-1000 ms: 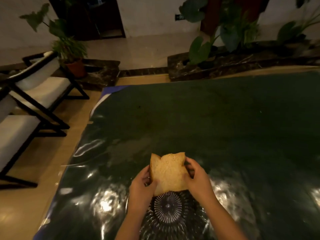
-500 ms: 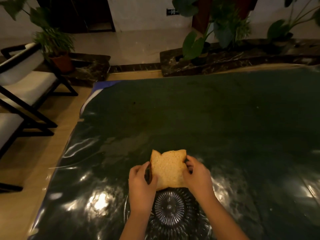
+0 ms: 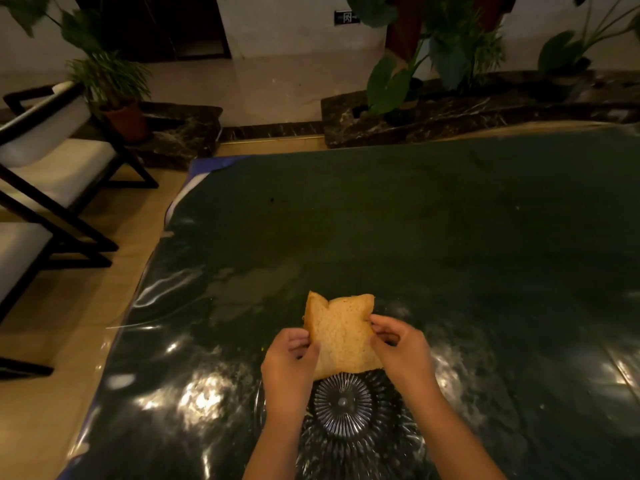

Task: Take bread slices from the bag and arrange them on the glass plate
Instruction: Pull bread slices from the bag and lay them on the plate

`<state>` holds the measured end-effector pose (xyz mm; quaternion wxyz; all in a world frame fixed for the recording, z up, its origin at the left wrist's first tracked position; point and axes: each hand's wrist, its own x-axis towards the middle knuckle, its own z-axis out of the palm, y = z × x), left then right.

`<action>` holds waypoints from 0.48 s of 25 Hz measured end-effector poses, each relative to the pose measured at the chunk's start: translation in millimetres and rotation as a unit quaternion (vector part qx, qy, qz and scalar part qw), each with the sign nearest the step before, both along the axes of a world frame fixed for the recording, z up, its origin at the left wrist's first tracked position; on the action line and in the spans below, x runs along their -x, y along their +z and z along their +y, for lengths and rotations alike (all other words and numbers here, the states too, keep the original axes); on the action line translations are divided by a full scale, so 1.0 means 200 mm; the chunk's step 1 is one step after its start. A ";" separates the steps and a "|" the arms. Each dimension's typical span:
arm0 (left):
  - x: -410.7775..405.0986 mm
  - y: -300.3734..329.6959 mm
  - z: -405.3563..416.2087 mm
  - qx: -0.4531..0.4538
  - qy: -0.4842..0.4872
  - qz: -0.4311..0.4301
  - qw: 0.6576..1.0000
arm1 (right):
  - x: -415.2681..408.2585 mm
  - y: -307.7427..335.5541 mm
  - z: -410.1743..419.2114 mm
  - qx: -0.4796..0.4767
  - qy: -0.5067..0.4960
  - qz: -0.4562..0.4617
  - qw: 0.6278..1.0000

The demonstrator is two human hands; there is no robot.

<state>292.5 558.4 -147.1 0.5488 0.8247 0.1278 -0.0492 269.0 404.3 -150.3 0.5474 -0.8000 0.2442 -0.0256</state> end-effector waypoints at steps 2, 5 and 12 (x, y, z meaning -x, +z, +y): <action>0.03 0.02 0.01 0.021 0.007 -0.009 1.000 | 0.04 0.01 0.01 -0.007 -0.006 -0.016 1.000; 0.10 0.02 0.04 0.021 0.014 -0.018 1.000 | 0.13 0.00 0.01 -0.022 -0.028 -0.024 0.999; 0.18 -0.08 0.06 -0.004 0.017 0.007 1.000 | 0.19 -0.06 0.03 0.044 -0.022 0.026 0.998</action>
